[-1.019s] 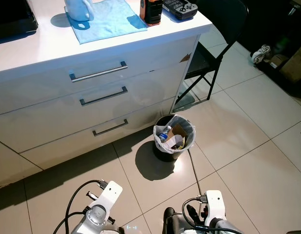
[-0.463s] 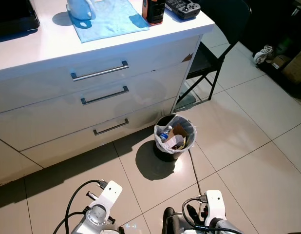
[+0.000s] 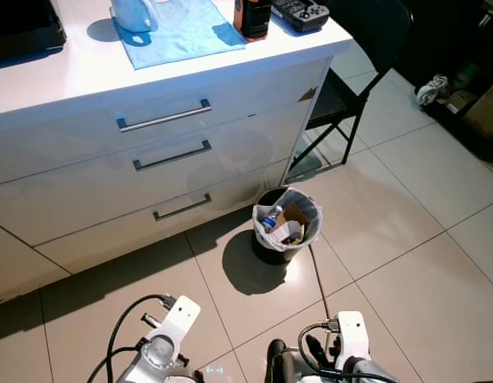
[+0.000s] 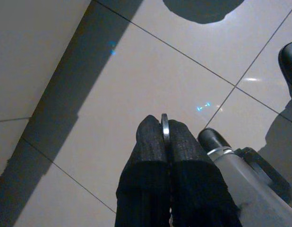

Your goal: Kitchen organization

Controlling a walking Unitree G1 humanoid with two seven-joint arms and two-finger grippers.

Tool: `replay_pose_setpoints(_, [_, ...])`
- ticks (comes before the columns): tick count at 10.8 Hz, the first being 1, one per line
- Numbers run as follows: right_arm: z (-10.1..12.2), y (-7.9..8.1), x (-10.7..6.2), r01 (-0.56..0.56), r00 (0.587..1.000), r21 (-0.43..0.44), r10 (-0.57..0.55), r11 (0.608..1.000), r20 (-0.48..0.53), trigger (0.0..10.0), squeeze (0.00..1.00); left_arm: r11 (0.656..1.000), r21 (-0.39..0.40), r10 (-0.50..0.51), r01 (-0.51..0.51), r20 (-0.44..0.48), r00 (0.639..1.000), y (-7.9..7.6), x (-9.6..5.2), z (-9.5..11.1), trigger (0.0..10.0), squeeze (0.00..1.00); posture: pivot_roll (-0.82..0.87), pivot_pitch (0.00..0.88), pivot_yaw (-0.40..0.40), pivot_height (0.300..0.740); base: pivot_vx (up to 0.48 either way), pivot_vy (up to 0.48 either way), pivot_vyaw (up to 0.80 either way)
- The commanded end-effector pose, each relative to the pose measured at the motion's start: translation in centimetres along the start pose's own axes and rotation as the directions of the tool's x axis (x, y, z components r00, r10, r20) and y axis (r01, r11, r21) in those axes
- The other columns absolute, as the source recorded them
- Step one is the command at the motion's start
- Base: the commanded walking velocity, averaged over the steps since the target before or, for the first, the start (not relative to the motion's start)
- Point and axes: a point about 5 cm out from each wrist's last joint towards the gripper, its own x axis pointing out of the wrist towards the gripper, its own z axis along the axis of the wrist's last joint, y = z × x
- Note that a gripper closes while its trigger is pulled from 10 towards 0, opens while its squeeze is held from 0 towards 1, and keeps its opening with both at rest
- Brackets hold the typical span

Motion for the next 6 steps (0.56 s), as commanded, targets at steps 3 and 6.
replay_pose_setpoints(3, [-0.49, -0.46, -0.28, 0.014, 1.0, -0.014, -0.014, 1.0, -0.007, 10.0, 0.0, 1.0, -0.024, -0.008, 0.007, -0.024, 1.0, -0.52, -0.16, -0.61, 10.0, 0.0, 0.08, 0.202, -0.047, 0.74, 0.0, 0.0, 0.51])
replay_pose_setpoints(6, [-0.58, -0.39, -0.29, 0.014, 1.0, -0.014, -0.014, 1.0, -0.009, 10.0, 0.0, 1.0, -0.018, -0.01, 0.01, -0.026, 1.0, -0.48, -0.18, -0.69, 10.0, 0.0, 0.08, 0.199, -0.042, 0.74, 0.0, 0.0, 0.8])
